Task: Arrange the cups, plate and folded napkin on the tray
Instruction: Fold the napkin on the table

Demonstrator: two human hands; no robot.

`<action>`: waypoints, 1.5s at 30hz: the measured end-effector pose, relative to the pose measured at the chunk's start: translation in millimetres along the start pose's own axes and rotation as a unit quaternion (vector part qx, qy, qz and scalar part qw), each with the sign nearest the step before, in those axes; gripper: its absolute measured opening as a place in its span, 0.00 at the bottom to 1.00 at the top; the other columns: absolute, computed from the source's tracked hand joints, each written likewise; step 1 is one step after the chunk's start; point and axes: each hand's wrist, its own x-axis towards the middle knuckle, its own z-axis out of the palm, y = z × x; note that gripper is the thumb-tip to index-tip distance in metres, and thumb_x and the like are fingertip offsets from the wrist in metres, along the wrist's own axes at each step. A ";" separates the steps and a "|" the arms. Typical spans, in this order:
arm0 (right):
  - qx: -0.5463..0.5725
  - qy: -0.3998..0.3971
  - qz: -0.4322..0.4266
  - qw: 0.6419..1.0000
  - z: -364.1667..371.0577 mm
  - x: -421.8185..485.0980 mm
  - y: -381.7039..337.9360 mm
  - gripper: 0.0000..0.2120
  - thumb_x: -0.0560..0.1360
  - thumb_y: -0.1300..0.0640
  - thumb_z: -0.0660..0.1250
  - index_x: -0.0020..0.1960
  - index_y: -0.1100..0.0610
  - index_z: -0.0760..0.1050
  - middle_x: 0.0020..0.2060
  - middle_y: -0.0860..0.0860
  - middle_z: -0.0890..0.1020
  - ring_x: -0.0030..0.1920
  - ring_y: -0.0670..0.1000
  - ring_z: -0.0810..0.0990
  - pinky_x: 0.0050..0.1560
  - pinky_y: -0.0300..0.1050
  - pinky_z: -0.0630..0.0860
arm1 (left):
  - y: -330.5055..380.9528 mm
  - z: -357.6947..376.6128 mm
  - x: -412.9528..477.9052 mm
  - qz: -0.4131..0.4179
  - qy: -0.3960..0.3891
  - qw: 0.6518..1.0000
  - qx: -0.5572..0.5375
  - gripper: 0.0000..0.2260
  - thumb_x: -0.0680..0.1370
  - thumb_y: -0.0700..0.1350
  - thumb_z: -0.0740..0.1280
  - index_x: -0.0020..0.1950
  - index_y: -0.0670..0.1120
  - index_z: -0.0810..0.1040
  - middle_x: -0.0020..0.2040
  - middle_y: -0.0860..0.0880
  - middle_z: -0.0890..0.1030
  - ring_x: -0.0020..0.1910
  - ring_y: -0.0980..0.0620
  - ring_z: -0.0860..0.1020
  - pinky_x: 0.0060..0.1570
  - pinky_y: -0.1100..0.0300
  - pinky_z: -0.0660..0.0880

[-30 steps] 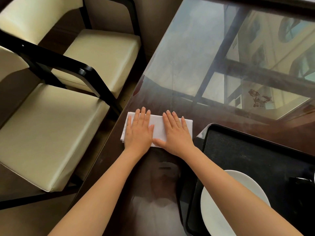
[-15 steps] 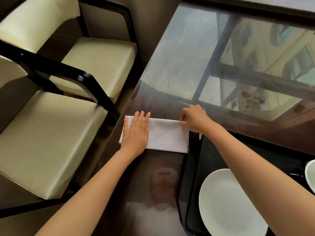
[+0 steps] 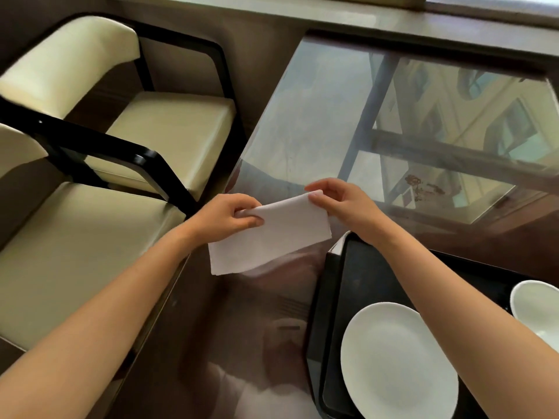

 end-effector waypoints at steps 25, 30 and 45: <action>-0.215 0.146 -0.178 0.949 -21.2 3.2 -71.3 0.06 0.72 0.59 0.70 0.44 0.61 0.82 0.31 0.50 0.80 0.32 0.46 0.73 0.37 0.37 0.71 | 77.4 -38.1 29.7 0.099 0.189 0.968 -0.131 0.11 0.72 0.41 0.71 0.54 0.46 0.80 0.43 0.51 0.83 0.40 0.64 0.80 0.46 0.69 0.77; -0.303 0.113 -0.231 0.918 22.3 -32.9 -28.4 0.08 0.71 0.60 0.69 0.49 0.60 0.82 0.42 0.60 0.84 0.44 0.59 0.81 0.44 0.51 0.77 | 28.6 5.5 -32.4 0.033 0.196 0.977 -0.078 0.11 0.70 0.37 0.73 0.52 0.44 0.82 0.47 0.46 0.85 0.46 0.62 0.80 0.52 0.62 0.77; -0.438 -0.124 -0.198 0.868 81.0 -87.1 58.0 0.14 0.78 0.55 0.58 0.59 0.53 0.77 0.58 0.48 0.81 0.62 0.49 0.75 0.60 0.45 0.72 | -30.9 81.0 -42.5 -0.013 0.032 0.984 0.173 0.20 0.81 0.44 0.56 0.73 0.50 0.62 0.76 0.50 0.61 0.75 0.55 0.53 0.74 0.57 0.46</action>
